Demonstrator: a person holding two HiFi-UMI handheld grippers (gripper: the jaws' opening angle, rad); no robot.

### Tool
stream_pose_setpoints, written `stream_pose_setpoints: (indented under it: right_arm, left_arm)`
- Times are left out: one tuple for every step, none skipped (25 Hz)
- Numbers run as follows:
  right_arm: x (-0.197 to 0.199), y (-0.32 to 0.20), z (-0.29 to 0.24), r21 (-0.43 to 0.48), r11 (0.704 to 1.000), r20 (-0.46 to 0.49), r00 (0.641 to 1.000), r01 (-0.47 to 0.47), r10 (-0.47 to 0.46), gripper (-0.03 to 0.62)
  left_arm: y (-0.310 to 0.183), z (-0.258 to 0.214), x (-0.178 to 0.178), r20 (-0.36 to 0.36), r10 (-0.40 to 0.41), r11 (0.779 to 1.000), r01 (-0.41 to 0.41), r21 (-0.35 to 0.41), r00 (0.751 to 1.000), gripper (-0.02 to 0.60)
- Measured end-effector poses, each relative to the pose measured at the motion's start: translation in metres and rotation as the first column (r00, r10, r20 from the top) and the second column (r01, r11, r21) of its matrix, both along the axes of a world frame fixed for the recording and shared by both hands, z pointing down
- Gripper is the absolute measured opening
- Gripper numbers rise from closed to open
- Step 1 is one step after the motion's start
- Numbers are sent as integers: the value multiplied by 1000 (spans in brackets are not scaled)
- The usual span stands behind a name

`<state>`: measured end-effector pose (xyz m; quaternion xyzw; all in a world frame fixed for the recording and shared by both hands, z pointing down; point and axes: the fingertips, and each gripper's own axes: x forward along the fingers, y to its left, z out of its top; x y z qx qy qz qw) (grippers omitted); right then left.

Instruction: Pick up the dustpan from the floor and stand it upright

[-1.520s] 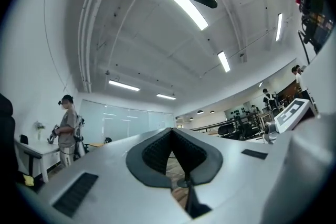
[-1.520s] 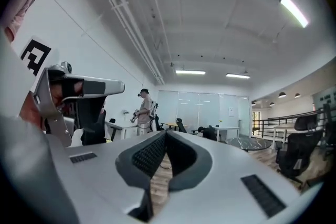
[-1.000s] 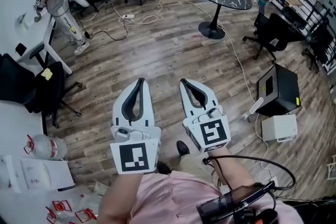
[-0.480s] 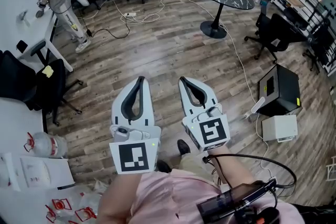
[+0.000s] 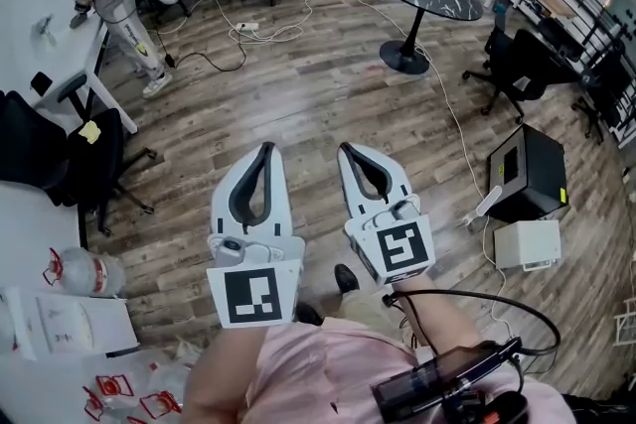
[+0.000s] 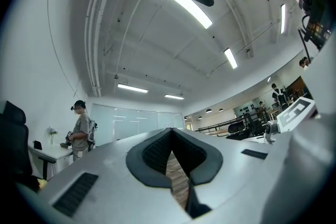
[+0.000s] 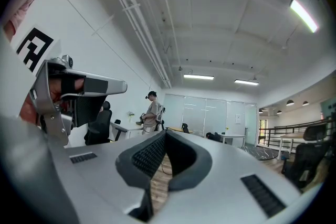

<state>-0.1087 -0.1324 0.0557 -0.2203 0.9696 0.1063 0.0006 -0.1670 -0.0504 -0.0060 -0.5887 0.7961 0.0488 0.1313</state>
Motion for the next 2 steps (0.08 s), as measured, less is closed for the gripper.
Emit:
stream_pose_setpoints:
  right_arm:
    - [-2,1,0,1,1000,2,1000,2,-2,0]
    - [-3,2,0,3,1000,3,1000,4,-4,0]
  left_arm:
    - [1,0,-1,-1,0,1000,0,0,1000,9]
    - [1,0,-2,-1,-1,1000,1,0,1000,9]
